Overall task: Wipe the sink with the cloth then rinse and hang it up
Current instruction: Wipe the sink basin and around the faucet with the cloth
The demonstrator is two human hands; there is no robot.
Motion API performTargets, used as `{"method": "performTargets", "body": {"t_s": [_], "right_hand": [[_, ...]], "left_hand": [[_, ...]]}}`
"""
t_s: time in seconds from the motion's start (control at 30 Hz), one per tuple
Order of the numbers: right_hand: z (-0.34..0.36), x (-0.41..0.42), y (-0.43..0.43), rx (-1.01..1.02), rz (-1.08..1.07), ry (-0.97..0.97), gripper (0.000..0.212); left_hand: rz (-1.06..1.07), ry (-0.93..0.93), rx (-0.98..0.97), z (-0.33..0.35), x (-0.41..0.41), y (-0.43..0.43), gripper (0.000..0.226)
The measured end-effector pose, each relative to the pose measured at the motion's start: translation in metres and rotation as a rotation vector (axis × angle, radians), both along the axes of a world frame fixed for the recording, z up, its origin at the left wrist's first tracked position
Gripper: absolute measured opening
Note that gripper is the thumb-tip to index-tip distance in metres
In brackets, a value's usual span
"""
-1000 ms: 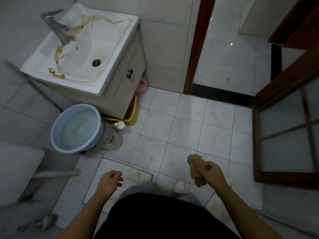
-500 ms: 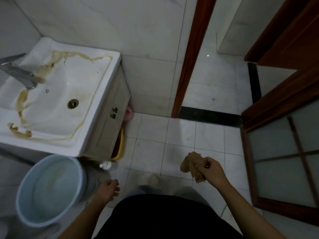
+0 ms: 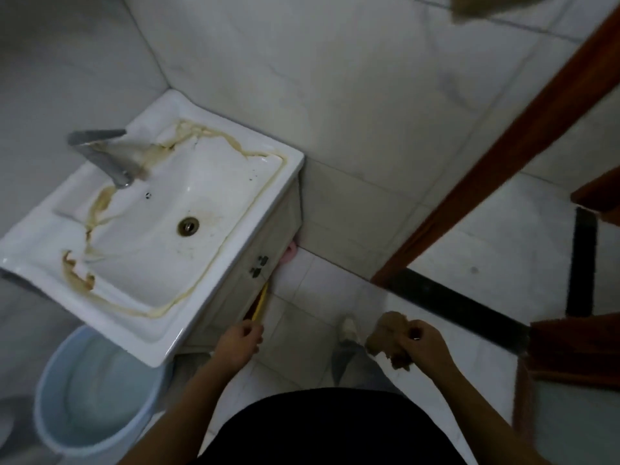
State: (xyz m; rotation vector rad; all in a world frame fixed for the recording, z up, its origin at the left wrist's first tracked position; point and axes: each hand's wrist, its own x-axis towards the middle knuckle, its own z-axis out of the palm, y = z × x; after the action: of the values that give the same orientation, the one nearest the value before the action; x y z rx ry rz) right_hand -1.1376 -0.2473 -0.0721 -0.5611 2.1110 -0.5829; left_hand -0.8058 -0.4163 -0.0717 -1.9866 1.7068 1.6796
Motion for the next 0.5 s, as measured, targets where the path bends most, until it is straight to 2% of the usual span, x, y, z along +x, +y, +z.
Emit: {"method": "performTargets", "body": {"t_s": [0.07, 0.13, 0.33, 0.5], "right_hand": [[0.0, -0.01, -0.056, -0.006, 0.132, -0.062, 0.019], [-0.003, -0.015, -0.109, -0.018, 0.284, -0.094, 0.012], [0.016, 0.013, -0.245, -0.078, 0.736, -0.142, 0.022], [0.038, 0.056, -0.306, -0.122, 0.939, -0.184, 0.013]], "left_hand": [[0.142, -0.05, 0.019, -0.003, 0.014, 0.0, 0.026], [0.298, -0.091, 0.04, -0.003, 0.027, 0.01, 0.027], [0.742, -0.134, 0.055, 0.012, 0.043, 0.045, 0.022], [0.934, -0.104, 0.017, 0.019, 0.045, 0.042, 0.023]]}}
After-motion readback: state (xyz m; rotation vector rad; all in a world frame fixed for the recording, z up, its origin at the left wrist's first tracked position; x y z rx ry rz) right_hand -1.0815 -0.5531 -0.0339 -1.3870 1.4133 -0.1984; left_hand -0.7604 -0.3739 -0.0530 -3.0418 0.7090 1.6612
